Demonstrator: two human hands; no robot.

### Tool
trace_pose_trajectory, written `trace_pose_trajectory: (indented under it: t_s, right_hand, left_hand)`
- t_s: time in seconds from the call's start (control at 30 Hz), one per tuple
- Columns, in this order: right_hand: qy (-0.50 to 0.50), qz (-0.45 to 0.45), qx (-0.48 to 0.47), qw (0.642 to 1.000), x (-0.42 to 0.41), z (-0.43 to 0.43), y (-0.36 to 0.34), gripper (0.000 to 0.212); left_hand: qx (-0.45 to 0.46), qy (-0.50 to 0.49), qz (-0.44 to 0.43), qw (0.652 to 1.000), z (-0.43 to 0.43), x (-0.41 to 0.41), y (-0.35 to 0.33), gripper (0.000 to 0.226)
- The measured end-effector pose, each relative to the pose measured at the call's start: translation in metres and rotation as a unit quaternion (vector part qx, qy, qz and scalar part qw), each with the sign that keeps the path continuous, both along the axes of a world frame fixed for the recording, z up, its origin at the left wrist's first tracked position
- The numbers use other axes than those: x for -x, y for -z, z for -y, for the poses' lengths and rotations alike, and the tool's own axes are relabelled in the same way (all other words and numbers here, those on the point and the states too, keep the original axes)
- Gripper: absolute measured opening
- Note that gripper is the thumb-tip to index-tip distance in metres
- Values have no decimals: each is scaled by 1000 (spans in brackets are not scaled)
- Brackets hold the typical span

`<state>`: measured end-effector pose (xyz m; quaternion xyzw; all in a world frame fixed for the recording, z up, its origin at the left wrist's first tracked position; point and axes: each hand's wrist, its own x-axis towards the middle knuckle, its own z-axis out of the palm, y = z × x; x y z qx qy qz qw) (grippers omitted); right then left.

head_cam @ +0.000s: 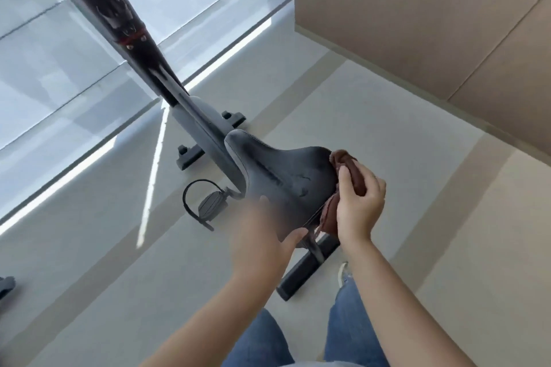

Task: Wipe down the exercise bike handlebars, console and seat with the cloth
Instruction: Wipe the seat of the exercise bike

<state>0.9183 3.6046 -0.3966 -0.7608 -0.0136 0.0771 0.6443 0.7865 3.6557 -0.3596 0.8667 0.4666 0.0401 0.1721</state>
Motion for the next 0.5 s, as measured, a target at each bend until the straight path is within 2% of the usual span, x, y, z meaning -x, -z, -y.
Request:
trace_pose_trajectory:
  t_s: [0.1,0.13,0.23,0.33,0.4,0.5]
  right_hand:
    - [-86,-41,41,995,-34,-6,-6,18]
    - [-88,-45,43,994,-36,-6,-7,19]
    - [30,-8,32,999,1,-5,-8,20]
    - [175,13,13,984,72,-13,-3,23]
    - [206,40,28,977,103,-21,-3,24]
    - [176,46,42,982,81,-17,-8,24]
  left_hand:
    - [-14,64,14,998,-12,9,4,85]
    - [-15,82,17,996,-17,13,5,84]
    - [2,142,41,989,-32,24,7,83]
    - [40,218,78,972,-55,38,7,76]
    - [63,284,95,952,-78,44,4,71]
    - [38,381,89,919,-119,41,-3,69]
